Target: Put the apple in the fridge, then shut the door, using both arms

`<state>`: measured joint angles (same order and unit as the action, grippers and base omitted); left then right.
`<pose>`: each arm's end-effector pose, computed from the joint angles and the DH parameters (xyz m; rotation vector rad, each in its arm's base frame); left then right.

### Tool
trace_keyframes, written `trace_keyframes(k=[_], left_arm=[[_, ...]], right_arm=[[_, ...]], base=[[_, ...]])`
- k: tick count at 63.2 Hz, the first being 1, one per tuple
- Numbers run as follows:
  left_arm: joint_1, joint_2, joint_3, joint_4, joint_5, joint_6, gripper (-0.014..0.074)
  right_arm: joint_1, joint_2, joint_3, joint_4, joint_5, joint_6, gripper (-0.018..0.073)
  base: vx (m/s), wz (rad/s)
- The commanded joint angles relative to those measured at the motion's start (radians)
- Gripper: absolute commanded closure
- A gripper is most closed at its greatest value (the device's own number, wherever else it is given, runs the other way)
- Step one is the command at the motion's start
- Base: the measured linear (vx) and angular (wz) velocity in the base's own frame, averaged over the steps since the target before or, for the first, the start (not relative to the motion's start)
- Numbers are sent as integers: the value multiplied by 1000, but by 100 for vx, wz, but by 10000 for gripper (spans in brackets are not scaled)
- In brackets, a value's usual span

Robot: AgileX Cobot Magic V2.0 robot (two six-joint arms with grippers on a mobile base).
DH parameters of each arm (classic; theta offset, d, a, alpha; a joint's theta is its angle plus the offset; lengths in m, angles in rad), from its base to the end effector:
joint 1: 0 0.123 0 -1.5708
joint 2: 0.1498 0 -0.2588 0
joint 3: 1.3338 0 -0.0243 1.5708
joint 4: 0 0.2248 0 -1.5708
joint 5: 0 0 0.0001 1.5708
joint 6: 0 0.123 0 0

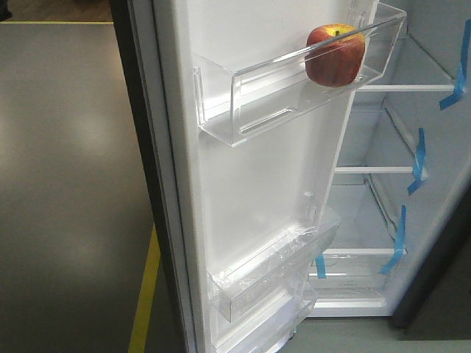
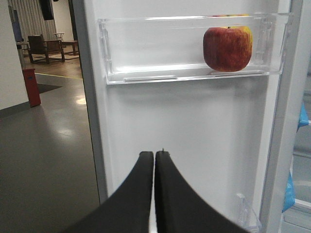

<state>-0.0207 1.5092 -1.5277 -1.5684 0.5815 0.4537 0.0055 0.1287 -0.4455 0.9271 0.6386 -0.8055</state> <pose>0.3445 -0.0748 0.4394 -0.3668 1.5946 -1.3182 0.0561 0.0590 0.3032 -0.3813 1.5528 0.4083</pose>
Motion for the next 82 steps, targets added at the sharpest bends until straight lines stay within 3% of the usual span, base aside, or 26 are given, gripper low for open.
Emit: trace_keyframes(k=[1, 3, 12, 54, 65, 82], left_arm=[[1, 2, -35, -187, 58, 83, 322], [1, 16, -35, -219, 90, 102, 302], [1, 70, -57, -217, 214, 107, 256], [-5, 110, -103, -217, 541, 105, 255], [-56, 110, -103, -217, 603, 113, 255], [-203, 110, -103, -217, 627, 145, 255]], right_arm=[[-5, 14, -26, 32, -40, 0, 563], [-5, 14, -26, 32, -39, 0, 563], [-5, 14, -26, 41, -17, 3, 563], [-5, 14, -26, 55, 1, 3, 563], [-5, 14, -26, 55, 1, 3, 563], [-5, 14, -26, 55, 0, 3, 563]], base=[[0, 0], [0, 0], [0, 0], [0, 0], [0, 0], [0, 0]])
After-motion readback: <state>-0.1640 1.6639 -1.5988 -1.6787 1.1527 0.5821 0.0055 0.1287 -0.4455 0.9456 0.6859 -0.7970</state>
